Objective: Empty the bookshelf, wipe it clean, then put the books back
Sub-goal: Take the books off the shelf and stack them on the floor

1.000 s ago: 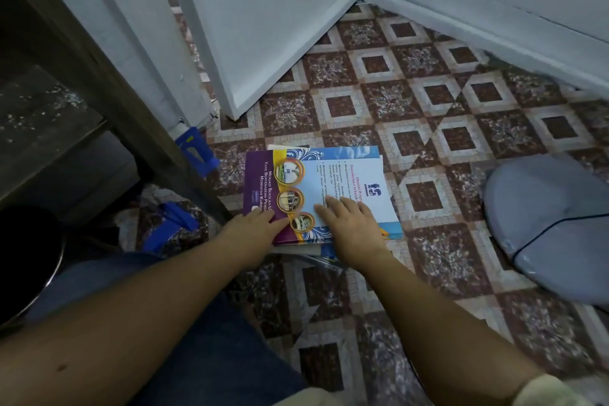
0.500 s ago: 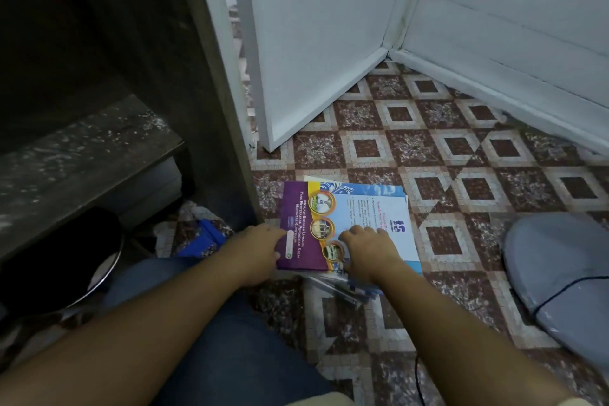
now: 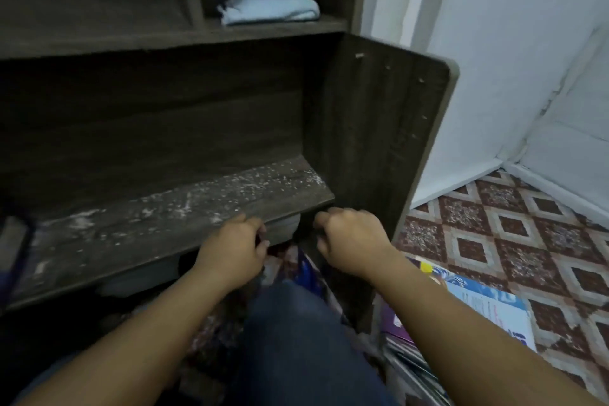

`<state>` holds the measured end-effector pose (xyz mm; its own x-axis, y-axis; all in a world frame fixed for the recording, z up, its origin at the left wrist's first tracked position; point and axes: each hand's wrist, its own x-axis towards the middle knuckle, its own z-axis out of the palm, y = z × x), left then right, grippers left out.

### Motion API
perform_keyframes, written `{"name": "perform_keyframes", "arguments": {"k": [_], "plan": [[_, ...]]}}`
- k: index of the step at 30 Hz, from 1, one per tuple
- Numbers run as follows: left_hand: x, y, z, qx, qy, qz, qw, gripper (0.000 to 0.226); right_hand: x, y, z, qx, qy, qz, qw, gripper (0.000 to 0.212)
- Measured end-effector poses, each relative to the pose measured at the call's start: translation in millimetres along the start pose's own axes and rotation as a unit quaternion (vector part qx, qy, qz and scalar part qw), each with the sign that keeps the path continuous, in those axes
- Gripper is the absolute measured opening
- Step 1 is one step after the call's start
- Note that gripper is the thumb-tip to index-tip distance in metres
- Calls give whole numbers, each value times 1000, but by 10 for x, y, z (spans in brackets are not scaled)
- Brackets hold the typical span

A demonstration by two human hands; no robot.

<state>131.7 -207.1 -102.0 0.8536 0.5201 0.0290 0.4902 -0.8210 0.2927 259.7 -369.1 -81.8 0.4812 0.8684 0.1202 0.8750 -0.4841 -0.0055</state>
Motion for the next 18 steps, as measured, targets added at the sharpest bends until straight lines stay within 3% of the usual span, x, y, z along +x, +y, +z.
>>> {"name": "perform_keyframes", "arguments": {"k": [12,15,18], "plan": [[-928,-1678,-1151,-17,205,-182,961,32,1053,-2000,-595,15,56,-183,981,33],[-1110,-1950,-1373,7,283,-233,930,36,1211,-2411,-674,27,64,-218,974,33],[-1200,-2131,-1513,13,393,-286,874,49,1303,-2713,-708,36,70,-242,967,32]]}}
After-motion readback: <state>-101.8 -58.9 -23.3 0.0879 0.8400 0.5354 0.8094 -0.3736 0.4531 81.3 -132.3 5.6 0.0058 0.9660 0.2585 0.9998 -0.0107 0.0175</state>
